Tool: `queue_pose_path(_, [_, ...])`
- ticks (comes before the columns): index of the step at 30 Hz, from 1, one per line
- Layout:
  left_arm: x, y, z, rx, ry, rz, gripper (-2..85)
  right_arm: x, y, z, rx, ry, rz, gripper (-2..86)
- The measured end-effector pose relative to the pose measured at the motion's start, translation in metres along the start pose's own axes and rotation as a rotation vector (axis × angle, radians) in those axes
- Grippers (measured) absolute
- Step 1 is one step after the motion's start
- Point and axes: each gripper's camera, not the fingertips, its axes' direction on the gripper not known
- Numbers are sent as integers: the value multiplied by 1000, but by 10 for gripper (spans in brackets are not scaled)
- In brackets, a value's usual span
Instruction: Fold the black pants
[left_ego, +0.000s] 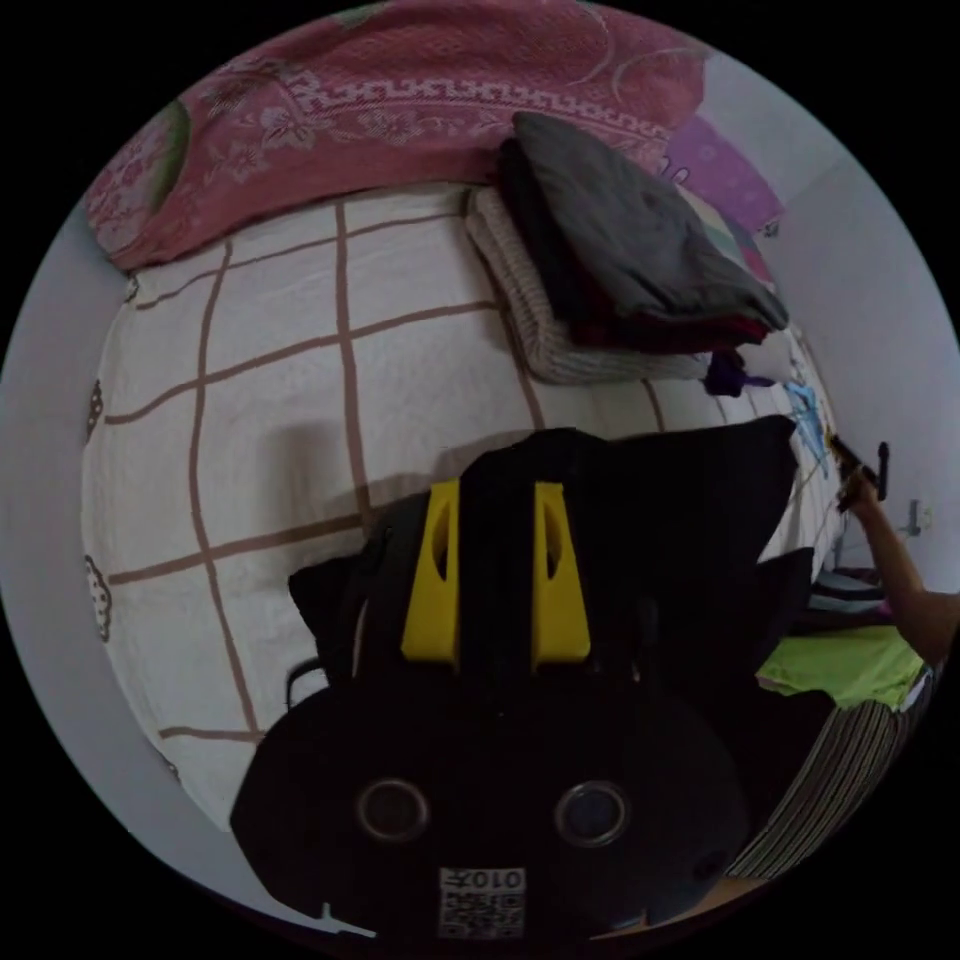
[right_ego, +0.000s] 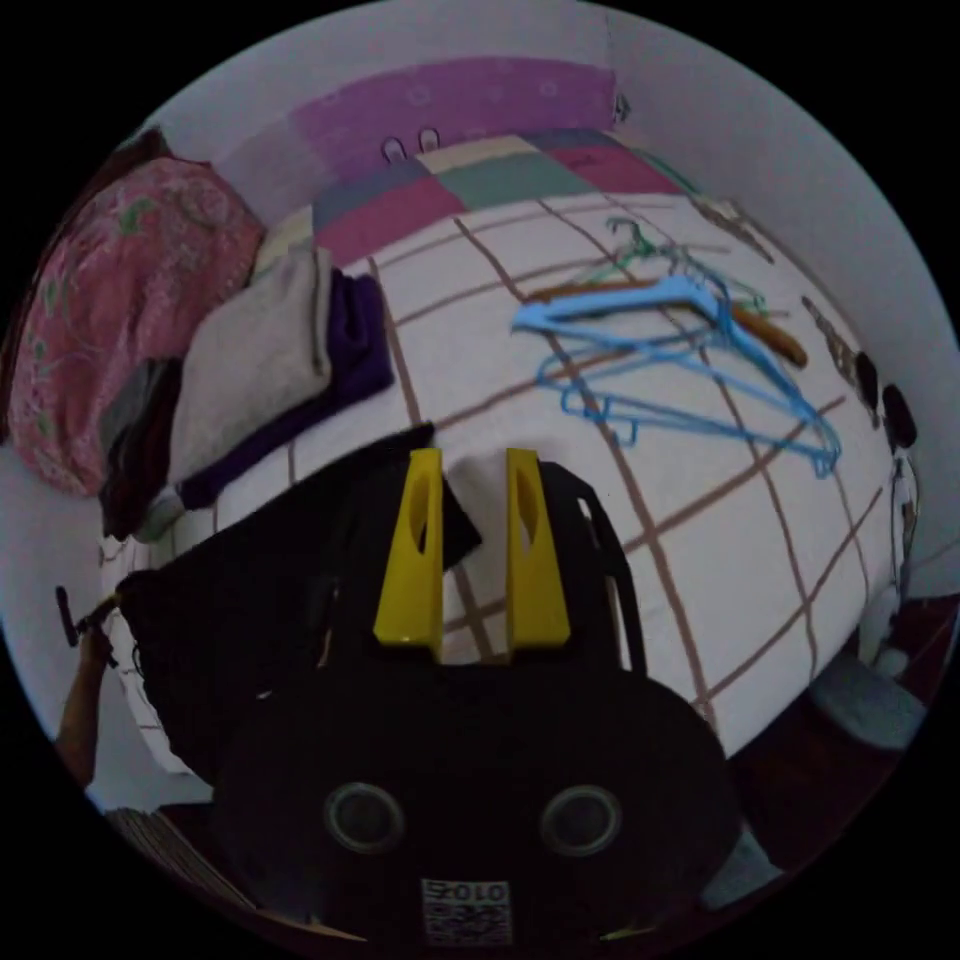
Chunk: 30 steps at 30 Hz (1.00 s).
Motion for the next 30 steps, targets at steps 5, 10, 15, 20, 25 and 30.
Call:
queue_pose_path(5, [17,35,-25,160,47,-26,93,-2,31,49,-63,-54,129,89])
queue_pose_path(10, [46,63,-48,219,51,-9,94,-27,38,72,-64,66,186,85])
queue_pose_path(15, [82,88,-41,170,64,79,92,-42,43,70,-97,84,192,45])
queue_pose_path(20, [129,106,-9,53,143,222,92,-10,65,55,-111,-71,256,39])
queue_pose_path(25, [172,123,23,-75,173,352,94,10,81,67,-196,-79,240,38])
queue_pose_path(30, [192,134,30,-108,168,410,95,-3,86,76,-196,-39,123,38])
